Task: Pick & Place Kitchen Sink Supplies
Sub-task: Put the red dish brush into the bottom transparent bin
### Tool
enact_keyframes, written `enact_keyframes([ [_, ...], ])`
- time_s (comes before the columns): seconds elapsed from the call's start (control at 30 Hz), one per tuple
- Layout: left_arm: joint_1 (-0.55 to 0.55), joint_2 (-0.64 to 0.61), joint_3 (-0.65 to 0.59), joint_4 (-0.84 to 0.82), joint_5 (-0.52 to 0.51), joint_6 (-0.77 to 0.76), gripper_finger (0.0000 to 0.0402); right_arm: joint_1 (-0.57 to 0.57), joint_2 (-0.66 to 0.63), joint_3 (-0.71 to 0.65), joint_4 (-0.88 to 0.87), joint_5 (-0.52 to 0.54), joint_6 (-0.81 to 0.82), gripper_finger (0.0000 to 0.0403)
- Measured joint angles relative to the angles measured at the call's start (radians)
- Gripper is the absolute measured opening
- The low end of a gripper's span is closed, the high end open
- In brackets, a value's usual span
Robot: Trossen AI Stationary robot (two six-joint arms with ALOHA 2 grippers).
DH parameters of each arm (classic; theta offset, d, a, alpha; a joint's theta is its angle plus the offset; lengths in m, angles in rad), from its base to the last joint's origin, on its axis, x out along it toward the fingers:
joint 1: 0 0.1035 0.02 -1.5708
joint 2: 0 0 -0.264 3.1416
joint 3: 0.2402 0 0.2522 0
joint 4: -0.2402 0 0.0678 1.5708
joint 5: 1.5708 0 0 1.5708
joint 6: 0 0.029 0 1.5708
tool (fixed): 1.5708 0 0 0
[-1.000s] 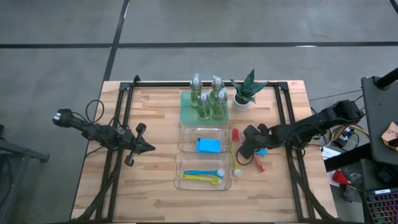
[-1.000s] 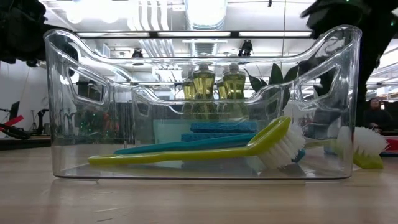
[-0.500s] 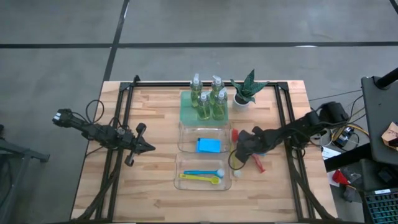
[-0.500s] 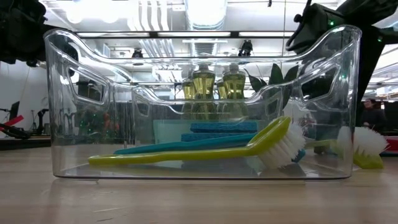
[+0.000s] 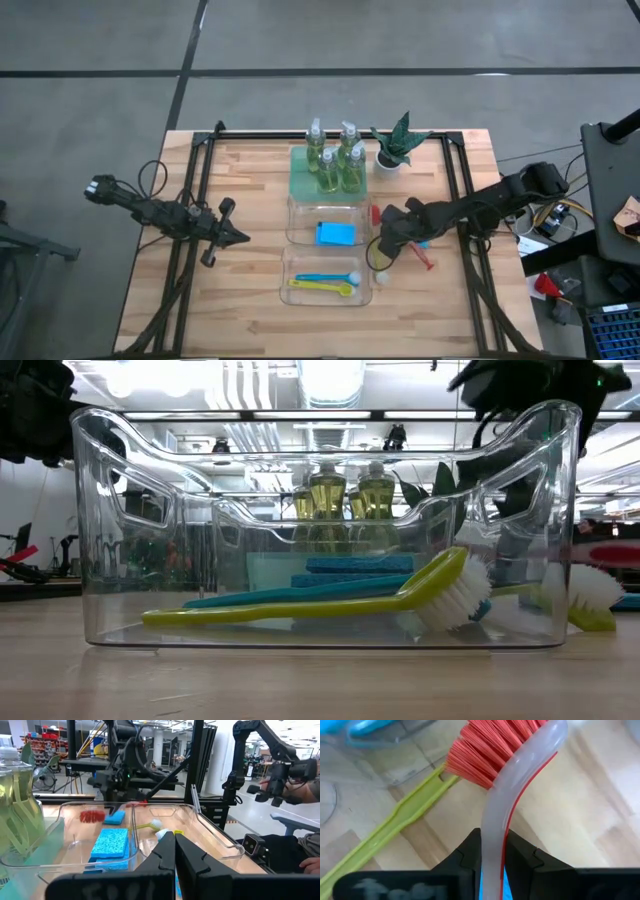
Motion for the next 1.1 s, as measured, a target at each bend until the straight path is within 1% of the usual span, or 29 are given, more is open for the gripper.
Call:
enact_keyframes([
  [0.17,0.0,0.0,0.0,0.0,0.0,0.0,0.0003,0.0,-0.057,0.059,-0.052,0.013,0.009,0.0058],
  [0.37,0.0,0.0,0.0,0.003,0.0,0.0,0.0003,0.003,-0.125,0.149,-0.054,0.016,-0.02,0.0051],
  [0.5,0.0,0.0,0.0,0.003,0.0,0.0,0.0003,0.005,-0.139,0.227,-0.144,0.017,-0.018,0.0053],
  [0.57,0.0,0.0,0.0,0.002,0.0,0.0,0.0003,0.01,-0.139,0.266,-0.161,0.023,-0.028,0.0053],
  [0.67,0.0,0.0,0.0,0.002,0.0,0.0,0.0003,0.021,-0.129,0.325,-0.112,0.023,-0.08,0.0053],
  [0.83,0.0,0.0,0.0,0.002,0.0,0.0,0.0003,0.06,-0.064,0.417,0.057,0.021,-0.242,0.0054],
  [0.97,0.0,0.0,0.0,0.0,0.0,0.0,0.0003,0.09,0.026,0.471,0.227,0.013,-0.344,0.0054],
  [1.03,0.0,0.0,0.0,0.0,0.0,0.0,0.0003,0.102,0.083,0.499,0.267,-0.008,-0.392,0.0054],
  [1.1,0.0,0.0,0.0,0.0,0.0,0.0,0.0003,0.111,0.144,0.535,0.271,-0.016,-0.431,0.0054],
])
